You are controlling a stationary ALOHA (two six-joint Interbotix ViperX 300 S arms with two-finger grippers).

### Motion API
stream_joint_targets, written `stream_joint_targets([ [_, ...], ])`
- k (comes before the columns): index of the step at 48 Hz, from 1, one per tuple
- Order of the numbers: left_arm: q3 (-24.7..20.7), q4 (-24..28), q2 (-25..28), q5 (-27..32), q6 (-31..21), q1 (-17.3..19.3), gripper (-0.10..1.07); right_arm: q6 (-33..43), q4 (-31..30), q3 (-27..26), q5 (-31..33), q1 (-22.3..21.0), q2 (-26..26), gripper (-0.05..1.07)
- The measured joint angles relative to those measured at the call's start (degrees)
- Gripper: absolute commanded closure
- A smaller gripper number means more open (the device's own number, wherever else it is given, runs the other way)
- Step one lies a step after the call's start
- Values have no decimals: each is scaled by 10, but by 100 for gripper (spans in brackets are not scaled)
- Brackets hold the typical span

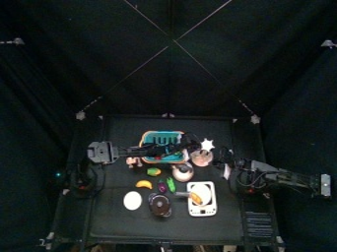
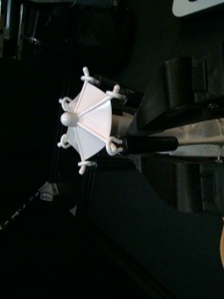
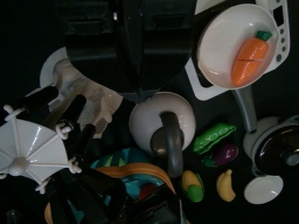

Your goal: Remove oil strainer

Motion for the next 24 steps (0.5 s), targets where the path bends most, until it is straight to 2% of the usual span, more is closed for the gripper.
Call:
stream_joint_targets([
  [24, 4, 11, -19, 1, 1, -2, 42, -1, 5, 0, 9, 0, 0, 100],
])
